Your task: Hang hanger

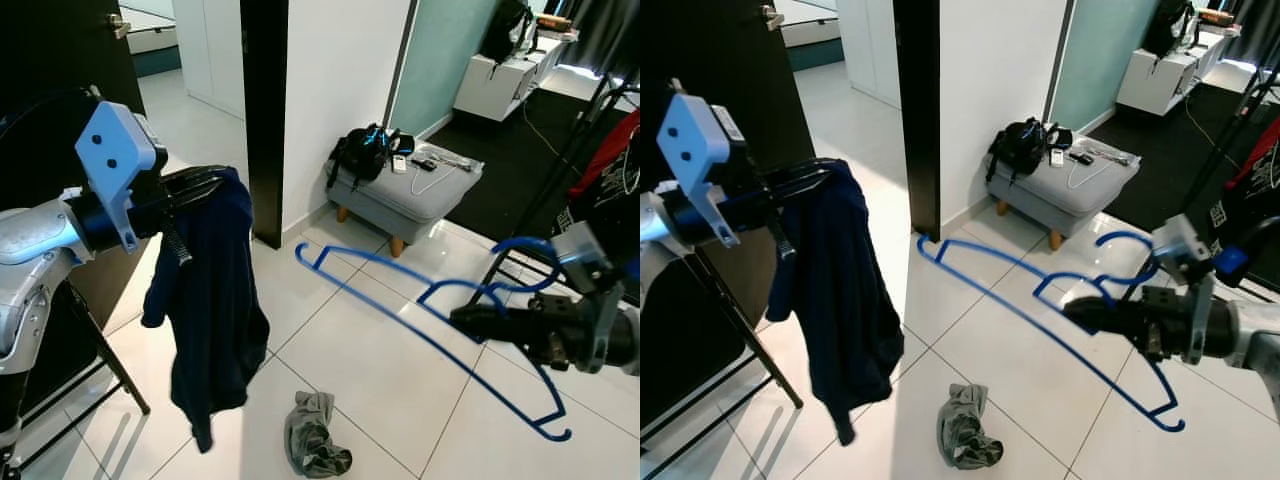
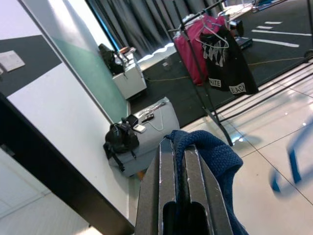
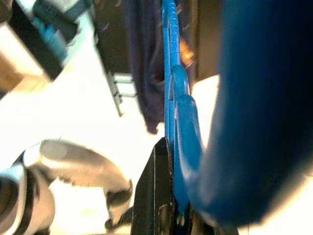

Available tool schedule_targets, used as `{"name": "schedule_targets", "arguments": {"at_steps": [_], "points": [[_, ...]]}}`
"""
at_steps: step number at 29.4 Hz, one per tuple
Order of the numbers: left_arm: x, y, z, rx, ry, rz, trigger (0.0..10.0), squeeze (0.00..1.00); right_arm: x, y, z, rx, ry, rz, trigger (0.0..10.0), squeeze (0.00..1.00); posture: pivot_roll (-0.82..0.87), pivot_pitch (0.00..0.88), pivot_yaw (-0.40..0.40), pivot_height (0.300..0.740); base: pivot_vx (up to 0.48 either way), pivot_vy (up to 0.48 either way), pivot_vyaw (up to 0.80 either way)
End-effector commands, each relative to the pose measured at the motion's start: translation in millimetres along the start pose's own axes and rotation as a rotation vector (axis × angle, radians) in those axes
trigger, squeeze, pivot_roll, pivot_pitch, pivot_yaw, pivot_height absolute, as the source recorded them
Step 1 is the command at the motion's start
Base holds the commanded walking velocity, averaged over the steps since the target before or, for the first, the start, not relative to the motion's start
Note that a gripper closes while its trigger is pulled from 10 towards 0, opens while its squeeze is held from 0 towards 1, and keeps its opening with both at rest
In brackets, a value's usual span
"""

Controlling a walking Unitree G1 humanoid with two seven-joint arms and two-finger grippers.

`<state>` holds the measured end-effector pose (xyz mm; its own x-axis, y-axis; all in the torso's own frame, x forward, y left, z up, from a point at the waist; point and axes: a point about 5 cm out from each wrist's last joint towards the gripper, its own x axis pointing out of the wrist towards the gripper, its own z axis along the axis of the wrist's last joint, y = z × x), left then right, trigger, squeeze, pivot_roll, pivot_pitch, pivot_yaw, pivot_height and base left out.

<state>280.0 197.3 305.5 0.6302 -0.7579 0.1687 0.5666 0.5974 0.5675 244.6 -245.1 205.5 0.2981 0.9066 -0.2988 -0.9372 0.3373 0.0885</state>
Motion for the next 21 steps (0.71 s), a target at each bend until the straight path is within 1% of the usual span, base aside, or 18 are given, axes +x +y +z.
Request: {"name": "schedule_targets", "arguments": {"at_steps": [1, 4, 5, 8, 10, 15, 18, 21], "points": [[1.2, 0.3, 8, 0.028, -0.011, -0.023, 10.0, 0.0, 8.3, 4.0, 3, -0.047, 0.038, 0.04, 10.0, 0.0, 0.02, 0.0, -0.053, 0.74, 0.0, 0.0, 0.0], [1.3, 0.3, 8, 0.029, -0.01, -0.024, 10.0, 0.0, 10.9, 5.6, 3, -0.054, 0.046, 0.055, 10.0, 0.0, 0.02, 0.0, -0.053, 0.74, 0.0, 0.0, 0.0], [1.5, -0.5, 8, 0.027, -0.011, -0.026, 10.0, 0.0, 17.1, 7.8, 6, -0.081, 0.063, 0.074, 10.0, 0.0, 0.02, 0.0, -0.054, 0.74, 0.0, 0.0, 0.0], [1.4, -0.8, 8, 0.026, -0.012, -0.027, 10.0, 0.0, 18.7, 8.2, 7, -0.092, 0.069, 0.077, 10.0, 0.0, 0.02, 0.0, -0.054, 0.74, 0.0, 0.0, 0.0], [1.8, -1.4, 10, 0.023, -0.024, -0.033, 10.0, 0.0, 21.5, 7.4, 10, -0.116, 0.068, 0.074, 10.0, 0.0, 0.02, 0.0, -0.057, 0.74, 0.0, 0.0, 0.0], [2.3, -2.1, 11, 0.021, -0.03, -0.037, 10.0, 0.0, 21.4, 6.2, 13, -0.128, 0.06, 0.072, 10.0, 0.0, 0.02, 0.0, -0.056, 0.74, 0.0, 0.0, 0.0], [3.6, -4.4, 11, 0.019, -0.036, -0.046, 10.0, 0.0, 14.5, 5.3, 22, -0.139, 0.012, 0.06, 10.0, 0.0, 0.01, 0.0, -0.053, 0.74, 0.0, 0.0, 0.0], [4.0, -4.8, 11, 0.018, -0.038, -0.048, 10.0, 0.0, 11.9, 4.1, 25, -0.143, -0.006, 0.048, 10.0, 0.0, 0.01, 0.0, -0.053, 0.74, 0.0, 0.0, 0.0]]}}
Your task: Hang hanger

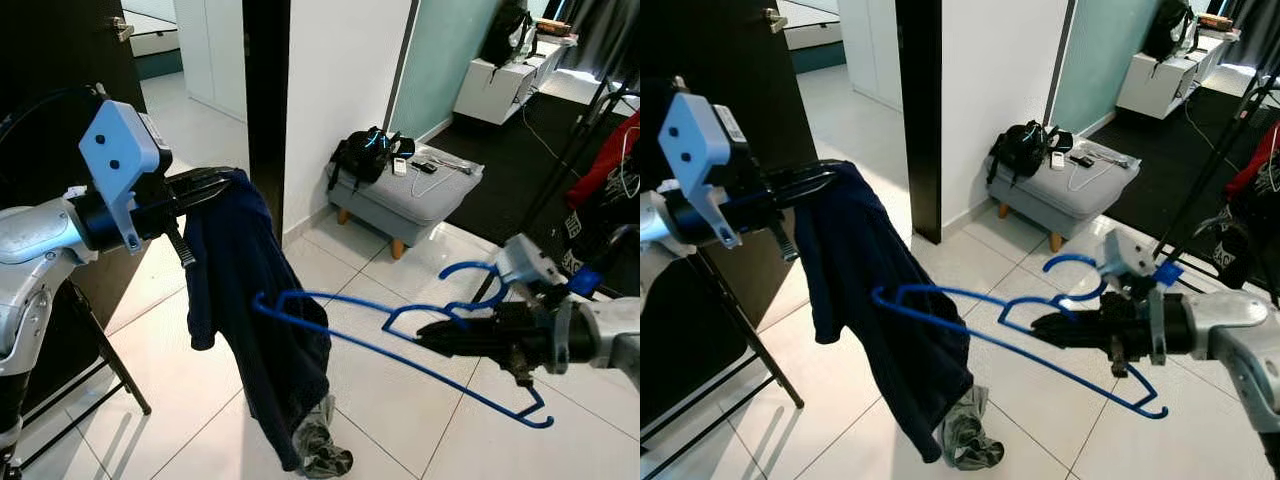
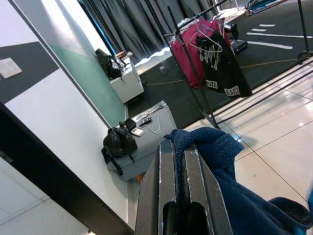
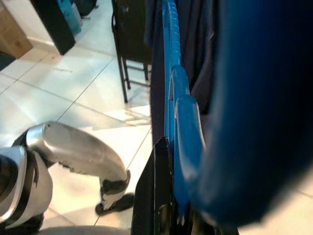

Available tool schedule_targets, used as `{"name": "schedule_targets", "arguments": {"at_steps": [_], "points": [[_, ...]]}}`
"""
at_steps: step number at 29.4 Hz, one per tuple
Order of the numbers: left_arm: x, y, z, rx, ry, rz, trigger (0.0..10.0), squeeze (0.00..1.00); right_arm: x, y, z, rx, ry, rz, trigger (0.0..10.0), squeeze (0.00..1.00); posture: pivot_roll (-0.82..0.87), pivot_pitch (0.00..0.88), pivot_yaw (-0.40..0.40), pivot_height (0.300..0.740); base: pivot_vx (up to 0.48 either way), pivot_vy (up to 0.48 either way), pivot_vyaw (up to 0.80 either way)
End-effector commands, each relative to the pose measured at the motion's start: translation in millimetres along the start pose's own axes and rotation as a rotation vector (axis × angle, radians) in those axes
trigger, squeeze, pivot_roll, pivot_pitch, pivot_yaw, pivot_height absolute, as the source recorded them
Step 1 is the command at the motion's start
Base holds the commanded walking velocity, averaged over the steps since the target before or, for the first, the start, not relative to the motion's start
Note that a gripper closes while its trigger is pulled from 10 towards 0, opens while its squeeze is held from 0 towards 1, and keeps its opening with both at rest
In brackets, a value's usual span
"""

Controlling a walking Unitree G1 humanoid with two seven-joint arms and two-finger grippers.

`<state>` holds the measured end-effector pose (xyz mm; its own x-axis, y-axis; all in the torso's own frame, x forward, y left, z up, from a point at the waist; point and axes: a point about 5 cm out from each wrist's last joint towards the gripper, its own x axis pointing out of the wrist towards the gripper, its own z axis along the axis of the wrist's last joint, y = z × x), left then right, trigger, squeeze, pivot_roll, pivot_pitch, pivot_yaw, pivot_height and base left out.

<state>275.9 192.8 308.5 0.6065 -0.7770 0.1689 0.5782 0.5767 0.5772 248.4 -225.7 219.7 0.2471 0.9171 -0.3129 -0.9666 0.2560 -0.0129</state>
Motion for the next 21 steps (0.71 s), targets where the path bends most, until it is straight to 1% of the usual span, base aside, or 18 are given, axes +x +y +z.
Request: {"name": "schedule_targets", "arguments": {"at_steps": [1, 2, 4, 9, 18, 21], "points": [[4.0, -2.4, 6, 0.01, -0.024, -0.027, 10.0, 0.0, -10.8, -5.9, 9, -0.029, -0.034, -0.054, 10.0, 0.0, 0.01, 0.0, -0.05, 0.74, 0.0, 0.0, 0.0], [4.0, -2.4, 6, 0.01, -0.024, -0.027, 10.0, 0.0, -10.8, -5.9, 9, -0.029, -0.034, -0.054, 10.0, 0.0, 0.01, 0.0, -0.05, 0.74, 0.0, 0.0, 0.0], [4.5, -3.2, 6, 0.009, -0.024, -0.033, 10.0, 0.0, -16.7, -9.4, 9, -0.033, -0.023, -0.084, 10.0, 0.0, 0.01, 0.0, -0.05, 0.74, 0.0, 0.0, 0.0], [4.2, -3.4, 7, 0.011, -0.023, -0.041, 10.0, 0.0, -18.6, -12.2, 6, -0.04, 0.002, -0.11, 10.0, 0.0, 0.01, 0.0, -0.049, 0.74, 0.0, 0.0, 0.0], [4.8, -4.3, 14, 0.019, -0.035, -0.058, 10.0, 0.0, -9.1, -18.7, 0, -0.064, 0.027, -0.153, 10.0, 0.0, 0.02, 0.0, -0.051, 0.74, 0.0, 0.0, 0.0], [5.6, -3.4, 17, 0.023, -0.042, -0.06, 10.0, 0.0, -2.9, -17.3, -1, -0.059, 0.021, -0.128, 10.0, 0.0, 0.02, 0.0, -0.052, 0.74, 0.0, 0.0, 0.0]]}}
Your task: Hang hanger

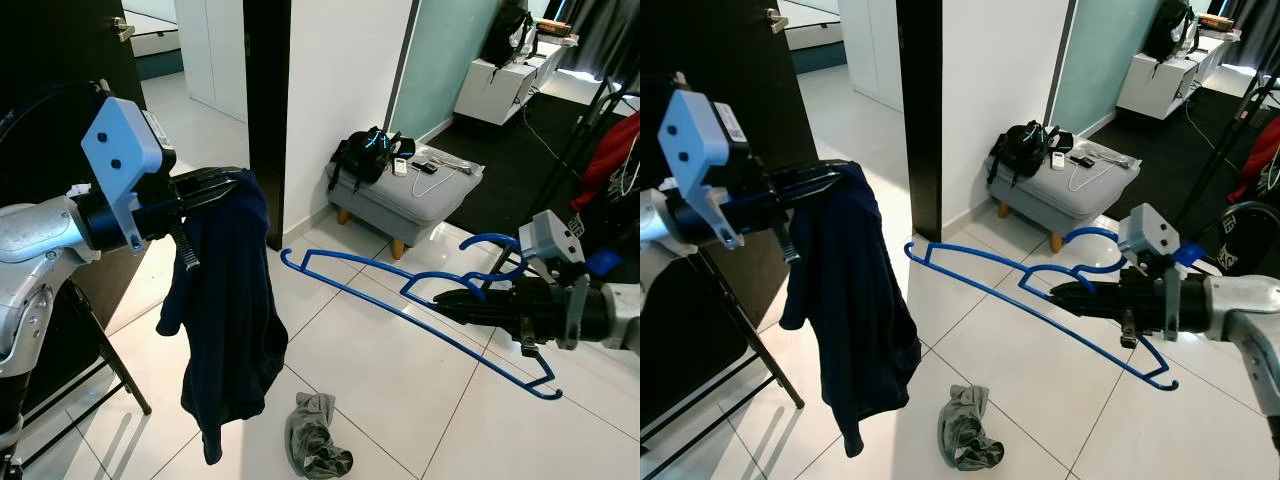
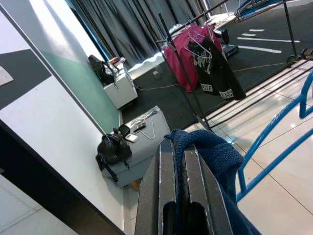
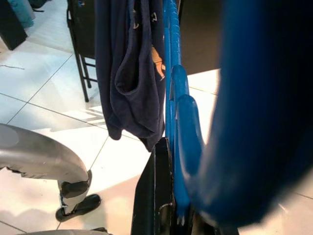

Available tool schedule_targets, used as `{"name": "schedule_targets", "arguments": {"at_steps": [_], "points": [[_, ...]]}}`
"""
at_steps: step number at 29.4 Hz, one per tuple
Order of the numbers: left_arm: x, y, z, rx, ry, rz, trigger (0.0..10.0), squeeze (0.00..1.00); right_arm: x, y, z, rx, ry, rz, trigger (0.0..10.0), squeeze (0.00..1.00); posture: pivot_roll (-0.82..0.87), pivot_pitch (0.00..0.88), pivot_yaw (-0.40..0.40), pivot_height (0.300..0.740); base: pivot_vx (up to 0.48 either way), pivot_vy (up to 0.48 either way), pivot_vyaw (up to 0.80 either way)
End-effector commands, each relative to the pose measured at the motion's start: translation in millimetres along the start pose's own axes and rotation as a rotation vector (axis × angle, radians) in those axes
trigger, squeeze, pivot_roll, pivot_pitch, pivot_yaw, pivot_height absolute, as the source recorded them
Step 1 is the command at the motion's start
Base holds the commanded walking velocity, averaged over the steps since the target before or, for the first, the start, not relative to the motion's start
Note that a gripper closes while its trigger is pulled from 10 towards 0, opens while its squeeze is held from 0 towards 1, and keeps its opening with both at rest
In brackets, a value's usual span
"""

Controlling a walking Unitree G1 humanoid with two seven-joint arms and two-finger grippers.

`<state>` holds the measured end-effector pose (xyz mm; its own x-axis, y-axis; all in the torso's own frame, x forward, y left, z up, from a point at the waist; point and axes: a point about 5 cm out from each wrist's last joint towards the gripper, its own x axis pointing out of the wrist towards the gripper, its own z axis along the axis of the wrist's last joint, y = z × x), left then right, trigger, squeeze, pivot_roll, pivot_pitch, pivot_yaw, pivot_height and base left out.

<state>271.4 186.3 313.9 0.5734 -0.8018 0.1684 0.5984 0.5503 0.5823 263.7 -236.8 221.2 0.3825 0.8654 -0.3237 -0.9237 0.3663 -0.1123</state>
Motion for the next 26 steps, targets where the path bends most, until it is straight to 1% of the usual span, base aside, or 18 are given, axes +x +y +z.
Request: {"name": "schedule_targets", "arguments": {"at_steps": [1, 7, 14, 23, 25, 26], "points": [[2.7, -0.1, 8, 0.023, -0.018, -0.027, 10.0, 0.0, 4.4, 1.6, 1, -0.002, -0.004, 0.024, 10.0, 0.0, 0.02, 0.0, -0.052, 0.74, 0.0, 0.0, 0.0], [3.3, -0.5, 8, 0.022, -0.017, -0.029, 10.0, 0.0, 4.9, 3.3, 1, -0.004, 0.005, 0.041, 10.0, 0.0, 0.02, 0.0, -0.05, 0.74, 0.0, 0.0, 0.0], [3.6, -0.4, 8, 0.022, -0.011, -0.032, 10.0, 0.0, -5.7, 4.6, 1, 0.004, 0.043, 0.047, 10.0, 0.0, 0.01, 0.0, -0.047, 0.74, 0.0, 0.0, 0.0], [4.4, -2.2, 7, 0.02, -0.012, -0.036, 10.0, 0.0, -12.0, 3.7, 5, -0.006, 0.051, 0.041, 10.0, 0.0, 0.01, 0.0, -0.046, 0.74, 0.0, 0.0, 0.0], [4.3, -2.0, 7, 0.023, -0.007, -0.034, 10.0, 0.0, -10.6, 10.2, 7, -0.009, 0.066, 0.089, 10.0, 0.0, 0.01, 0.0, -0.045, 0.74, 0.0, 0.0, 0.0], [4.3, -2.0, 7, 0.023, -0.007, -0.034, 10.0, 0.0, -10.6, 10.2, 7, -0.009, 0.066, 0.089, 10.0, 0.0, 0.01, 0.0, -0.045, 0.74, 0.0, 0.0, 0.0]]}}
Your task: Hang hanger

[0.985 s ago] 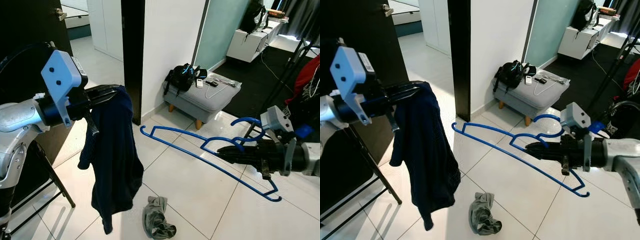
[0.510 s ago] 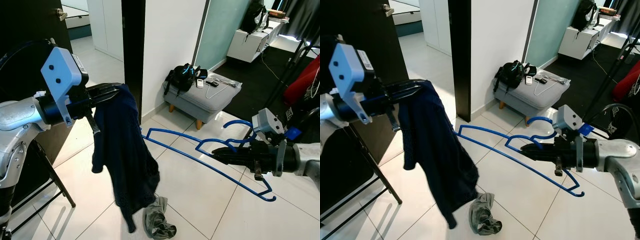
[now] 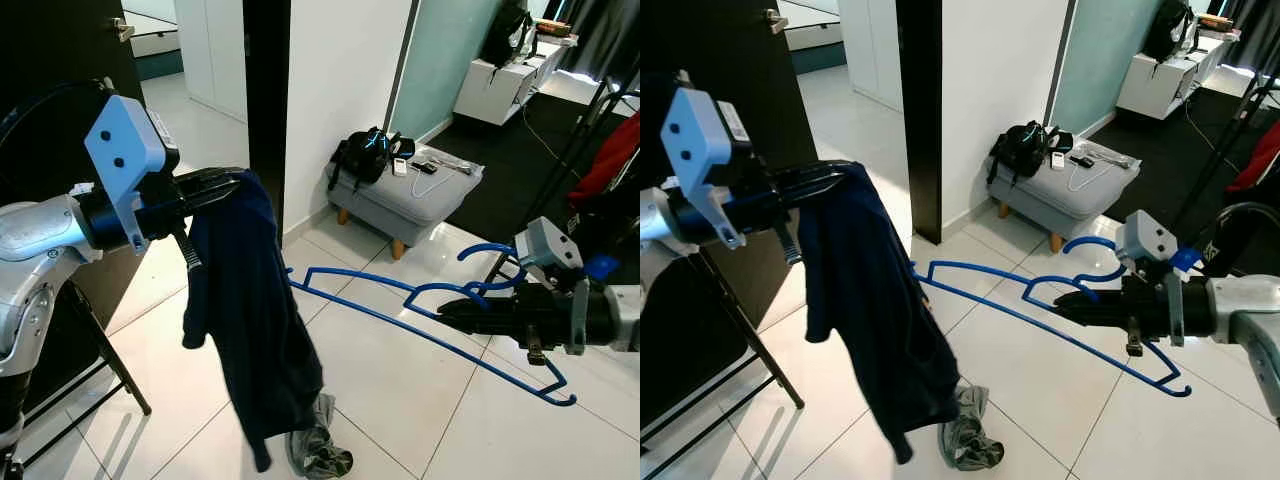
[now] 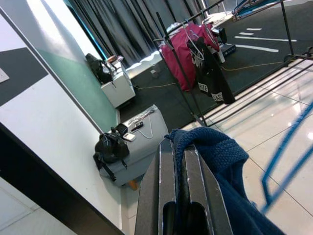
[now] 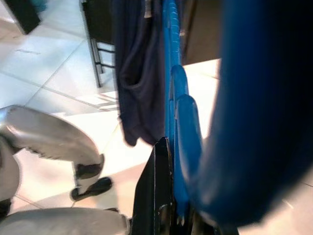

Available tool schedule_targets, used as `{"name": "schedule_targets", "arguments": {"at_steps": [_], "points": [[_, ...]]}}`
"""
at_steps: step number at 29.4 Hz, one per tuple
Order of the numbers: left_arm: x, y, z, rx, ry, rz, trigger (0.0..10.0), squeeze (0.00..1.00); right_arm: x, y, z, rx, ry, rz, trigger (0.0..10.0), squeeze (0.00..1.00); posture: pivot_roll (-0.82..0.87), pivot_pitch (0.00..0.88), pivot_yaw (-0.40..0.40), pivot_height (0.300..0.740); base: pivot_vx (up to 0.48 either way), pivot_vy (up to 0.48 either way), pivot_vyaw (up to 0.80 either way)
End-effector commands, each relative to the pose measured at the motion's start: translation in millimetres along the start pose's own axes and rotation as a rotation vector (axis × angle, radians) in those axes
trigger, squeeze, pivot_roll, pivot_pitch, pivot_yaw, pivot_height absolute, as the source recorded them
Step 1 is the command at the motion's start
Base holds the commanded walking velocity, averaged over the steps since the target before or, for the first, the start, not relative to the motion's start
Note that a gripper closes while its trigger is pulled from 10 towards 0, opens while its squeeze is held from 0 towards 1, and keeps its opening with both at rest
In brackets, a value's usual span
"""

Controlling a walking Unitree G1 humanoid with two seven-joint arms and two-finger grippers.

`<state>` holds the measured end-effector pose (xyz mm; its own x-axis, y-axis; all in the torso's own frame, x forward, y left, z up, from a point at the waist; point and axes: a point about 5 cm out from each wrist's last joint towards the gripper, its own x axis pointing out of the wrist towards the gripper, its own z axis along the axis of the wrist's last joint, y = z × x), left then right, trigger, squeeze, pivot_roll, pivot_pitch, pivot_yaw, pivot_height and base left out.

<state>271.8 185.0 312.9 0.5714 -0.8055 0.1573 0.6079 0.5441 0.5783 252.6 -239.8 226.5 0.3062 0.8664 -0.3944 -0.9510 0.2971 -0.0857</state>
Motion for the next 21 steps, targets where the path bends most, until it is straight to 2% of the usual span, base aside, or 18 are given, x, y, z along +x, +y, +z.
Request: {"name": "schedule_targets", "arguments": {"at_steps": [1, 12, 17, 21], "points": [[2.8, -0.2, 7.7, 0.032, -0.011, -0.022, 10.0, 0.0, 0.9, 8.1, 5.1, -0.008, 0.006, 0.057, 10.0, 0.0, 0.01, 0.0, -0.045, 0.74, 0.0, 0.0, 0.0], [1.7, 0.9, 8.5, 0.039, -0.01, -0.021, 10.0, 0.0, 5.4, 14.1, 9.4, -0.019, 0.012, 0.105, 10.0, 0.0, 0.02, 0.0, -0.047, 0.74, 0.0, 0.0, 0.0], [2.0, 0.4, 9.1, 0.038, -0.016, -0.022, 10.0, 0.0, 6.0, 9.1, 9.1, -0.029, 0.026, 0.069, 10.0, 0.0, 0.02, 0.0, -0.05, 0.74, 0.0, 0.0, 0.0], [2.7, 0.0, 9.5, 0.038, -0.02, -0.025, 10.0, 0.0, 1.9, 5.1, 2.1, -0.022, 0.088, 0.024, 10.0, 0.0, 0.02, 0.0, -0.048, 0.74, 0.0, 0.0, 0.0]]}}
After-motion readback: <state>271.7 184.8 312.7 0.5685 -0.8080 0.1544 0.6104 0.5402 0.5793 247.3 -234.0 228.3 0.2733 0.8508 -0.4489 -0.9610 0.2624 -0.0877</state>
